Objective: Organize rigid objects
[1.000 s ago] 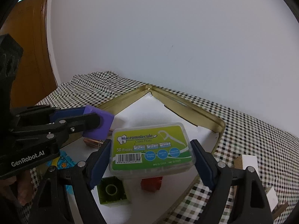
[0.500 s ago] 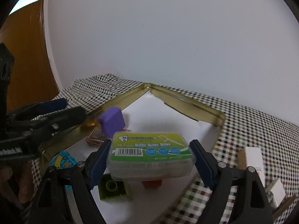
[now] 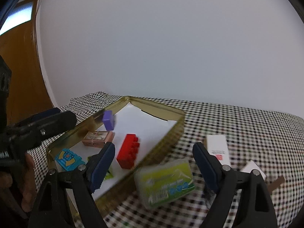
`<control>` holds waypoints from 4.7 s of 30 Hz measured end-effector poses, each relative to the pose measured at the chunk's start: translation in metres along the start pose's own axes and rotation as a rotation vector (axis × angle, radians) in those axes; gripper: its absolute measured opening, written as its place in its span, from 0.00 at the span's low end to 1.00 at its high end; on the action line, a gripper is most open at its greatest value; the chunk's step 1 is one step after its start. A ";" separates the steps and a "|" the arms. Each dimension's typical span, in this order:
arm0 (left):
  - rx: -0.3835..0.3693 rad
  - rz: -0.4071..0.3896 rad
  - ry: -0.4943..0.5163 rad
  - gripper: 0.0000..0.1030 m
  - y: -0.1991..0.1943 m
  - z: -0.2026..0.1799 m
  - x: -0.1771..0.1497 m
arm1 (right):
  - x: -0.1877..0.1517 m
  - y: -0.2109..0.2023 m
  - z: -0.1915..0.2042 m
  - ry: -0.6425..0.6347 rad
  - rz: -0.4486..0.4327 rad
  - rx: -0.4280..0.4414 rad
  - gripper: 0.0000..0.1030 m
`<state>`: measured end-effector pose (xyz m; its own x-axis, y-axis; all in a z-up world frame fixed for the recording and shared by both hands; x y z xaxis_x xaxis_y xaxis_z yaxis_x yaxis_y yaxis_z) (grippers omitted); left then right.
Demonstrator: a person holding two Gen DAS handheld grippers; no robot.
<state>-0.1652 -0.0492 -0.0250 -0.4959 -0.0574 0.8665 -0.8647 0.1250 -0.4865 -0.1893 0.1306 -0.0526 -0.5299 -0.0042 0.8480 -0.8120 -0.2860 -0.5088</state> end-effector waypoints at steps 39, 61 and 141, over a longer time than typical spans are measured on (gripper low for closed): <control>0.053 0.019 -0.072 1.00 0.005 0.047 -0.016 | -0.020 0.040 0.005 -0.392 0.371 0.073 0.95; 0.036 -0.007 -0.140 1.00 0.000 0.073 -0.022 | -0.023 0.035 0.004 -0.357 0.492 0.141 0.84; -0.165 0.280 0.242 1.00 0.119 -0.164 -0.062 | -0.059 -0.030 -0.179 0.286 0.253 -0.372 0.45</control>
<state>-0.2240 0.1311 -0.1180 -0.6597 0.2341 0.7141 -0.6649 0.2610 -0.6999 -0.1778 0.3112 -0.1143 -0.7236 0.2475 0.6443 -0.6547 0.0492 -0.7543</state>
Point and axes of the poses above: each gripper's, at about its wrist camera, not at the fingertips, and y roughly the way its jaws point, z to its left, x to its top, the point moved 5 cm from there along y, roughly the way its jaws point, and after that the axes turned 2 degrees about y, right-handed, at the moved point
